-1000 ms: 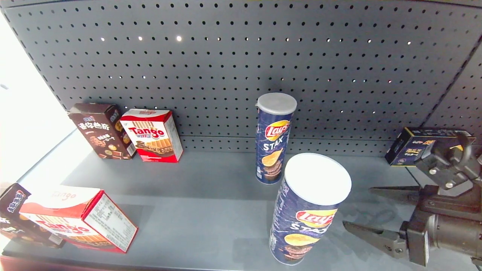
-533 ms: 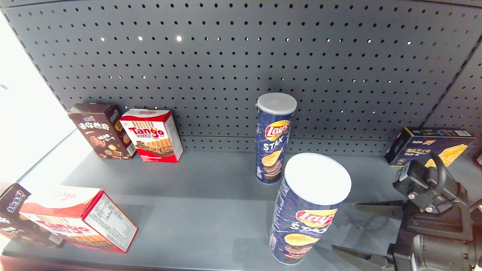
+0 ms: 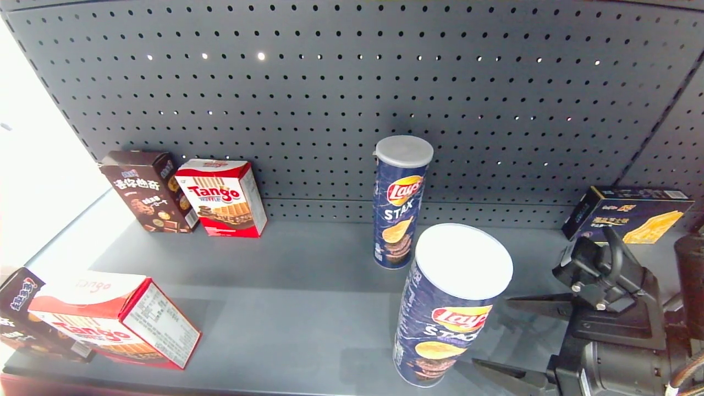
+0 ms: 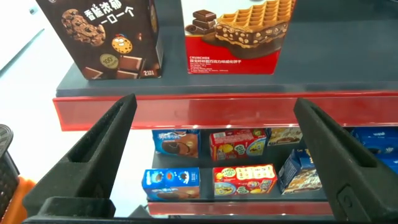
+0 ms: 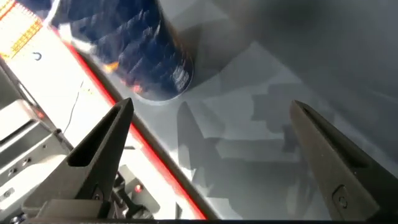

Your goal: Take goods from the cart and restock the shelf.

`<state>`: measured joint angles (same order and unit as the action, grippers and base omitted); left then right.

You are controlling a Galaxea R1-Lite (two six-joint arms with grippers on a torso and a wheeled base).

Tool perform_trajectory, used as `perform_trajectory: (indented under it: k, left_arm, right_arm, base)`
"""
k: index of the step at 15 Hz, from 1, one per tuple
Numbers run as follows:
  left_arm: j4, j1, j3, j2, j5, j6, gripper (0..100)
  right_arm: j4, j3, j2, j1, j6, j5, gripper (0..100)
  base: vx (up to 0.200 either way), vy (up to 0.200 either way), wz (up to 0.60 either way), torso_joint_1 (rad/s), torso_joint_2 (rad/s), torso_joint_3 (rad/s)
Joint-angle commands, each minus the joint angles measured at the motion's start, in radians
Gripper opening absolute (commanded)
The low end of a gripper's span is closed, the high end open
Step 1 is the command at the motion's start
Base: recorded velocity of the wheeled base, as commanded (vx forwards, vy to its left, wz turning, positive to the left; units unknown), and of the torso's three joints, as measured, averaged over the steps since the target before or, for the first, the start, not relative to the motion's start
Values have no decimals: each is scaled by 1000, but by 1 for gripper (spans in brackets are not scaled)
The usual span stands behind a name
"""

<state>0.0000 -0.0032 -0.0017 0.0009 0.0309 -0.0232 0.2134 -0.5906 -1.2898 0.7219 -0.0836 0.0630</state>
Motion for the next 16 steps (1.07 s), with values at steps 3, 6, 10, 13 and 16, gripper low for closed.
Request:
perform_trajectory:
  k: [3,6,10,13,16]
  left_arm:
    - [0,0,0,2,0,2,100]
    - [0,0,0,2,1,2,100]
    - [0,0,0,2,1,2,100]
    - [0,0,0,2,0,2,100]
    - [0,0,0,2,1,2,100]
  right_arm:
    - [1,-6,-28,-4,-1,0,100]
    - [11,-9,-40,-1,-1,0,100]
    - [20,-8,-42,-1,-1,1,100]
    - [20,8,-19,-12,1,-2,100]
    - [20,-28,-40,-35,1,1,100]
  base:
    - [0,0,0,0,0,0]
    - [0,0,0,0,0,0]
    - [0,0,0,0,0,0]
    - [0,0,0,0,0,0]
    - [0,0,0,0,0,0]
